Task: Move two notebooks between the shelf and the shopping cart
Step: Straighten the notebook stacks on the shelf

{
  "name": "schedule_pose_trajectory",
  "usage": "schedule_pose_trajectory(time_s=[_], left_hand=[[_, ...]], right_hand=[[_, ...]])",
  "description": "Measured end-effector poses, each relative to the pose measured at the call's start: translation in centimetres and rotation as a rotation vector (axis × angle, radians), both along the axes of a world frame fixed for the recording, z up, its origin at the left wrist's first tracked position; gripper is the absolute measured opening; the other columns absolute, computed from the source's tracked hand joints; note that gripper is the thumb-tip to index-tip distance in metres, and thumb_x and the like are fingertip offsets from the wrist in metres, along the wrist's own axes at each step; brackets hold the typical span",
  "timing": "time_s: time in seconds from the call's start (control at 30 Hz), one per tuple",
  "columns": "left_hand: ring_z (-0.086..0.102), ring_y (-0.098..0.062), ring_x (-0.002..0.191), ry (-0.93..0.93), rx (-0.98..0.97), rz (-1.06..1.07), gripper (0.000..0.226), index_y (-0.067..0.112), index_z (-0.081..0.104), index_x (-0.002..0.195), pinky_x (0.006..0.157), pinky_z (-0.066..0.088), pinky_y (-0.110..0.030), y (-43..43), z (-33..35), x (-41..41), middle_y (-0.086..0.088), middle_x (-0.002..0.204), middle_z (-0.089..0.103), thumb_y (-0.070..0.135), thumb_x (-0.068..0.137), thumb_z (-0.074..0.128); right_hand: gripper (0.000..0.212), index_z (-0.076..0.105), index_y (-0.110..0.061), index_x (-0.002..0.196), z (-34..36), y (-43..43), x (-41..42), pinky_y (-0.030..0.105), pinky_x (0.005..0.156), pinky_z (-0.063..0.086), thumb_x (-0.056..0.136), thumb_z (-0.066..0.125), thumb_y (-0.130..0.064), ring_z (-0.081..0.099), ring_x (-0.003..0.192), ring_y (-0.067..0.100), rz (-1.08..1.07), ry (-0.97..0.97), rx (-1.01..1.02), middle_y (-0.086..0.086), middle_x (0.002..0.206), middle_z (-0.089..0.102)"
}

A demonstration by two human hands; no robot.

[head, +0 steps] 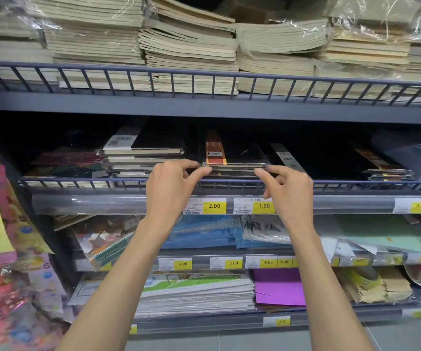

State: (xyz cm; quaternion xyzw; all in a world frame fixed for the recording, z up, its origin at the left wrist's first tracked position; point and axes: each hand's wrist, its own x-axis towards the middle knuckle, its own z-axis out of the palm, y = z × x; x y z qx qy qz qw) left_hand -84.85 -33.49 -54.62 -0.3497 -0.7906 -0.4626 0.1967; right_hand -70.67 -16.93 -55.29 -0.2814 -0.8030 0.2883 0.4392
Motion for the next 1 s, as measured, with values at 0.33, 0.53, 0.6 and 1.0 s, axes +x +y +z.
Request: schedule_pose_trajectory(time_s=[0.33,0.53,0.6,1.0], left_hand=[[0.049,-0.003,0.051,-0.035,0.044,0.063,0.026,0.018,0.080,0.093,0.053,0.035,-0.023,1.2,0.0,0.1,0.015,0.051,0.053,0.042,0.091,0.069],[0.049,-0.001,0.051,-0.041,0.043,0.071,0.029,0.018,0.080,0.099,0.053,0.035,-0.022,1.1,-0.4,0.1,0.016,0.052,0.052,0.044,0.091,0.068],[0.052,-0.003,0.055,-0.030,0.043,0.058,0.031,0.017,0.079,0.102,0.054,0.041,-0.023,1.1,-0.4,0.2,0.012,0.056,0.057,0.044,0.089,0.070],[0.063,-0.015,0.066,0.058,0.008,0.072,0.032,0.016,0.077,0.109,0.063,0.055,-0.035,1.0,-0.2,0.2,0.004,0.066,0.069,0.041,0.089,0.071]], right_hand=[[0.026,0.079,-0.018,0.099,0.6,-0.1,-0.7,0.022,0.071,0.053,0.091,0.069,-0.041,0.064,0.056,0.006,-0.029,0.068,-0.036,-0.006,0.051,0.064],[0.035,0.075,-0.019,0.112,0.4,0.0,-0.4,0.004,0.066,0.036,0.088,0.071,-0.045,0.066,0.061,0.004,0.011,0.048,-0.063,-0.005,0.054,0.066],[0.038,0.073,-0.018,0.117,0.4,0.1,-0.4,-0.002,0.066,0.035,0.089,0.071,-0.044,0.067,0.065,0.004,0.004,0.035,-0.038,-0.006,0.056,0.066],[0.037,0.072,-0.017,0.122,0.9,1.0,-0.7,0.001,0.068,0.036,0.091,0.070,-0.039,0.067,0.069,0.006,0.044,0.002,-0.003,-0.004,0.057,0.068]])
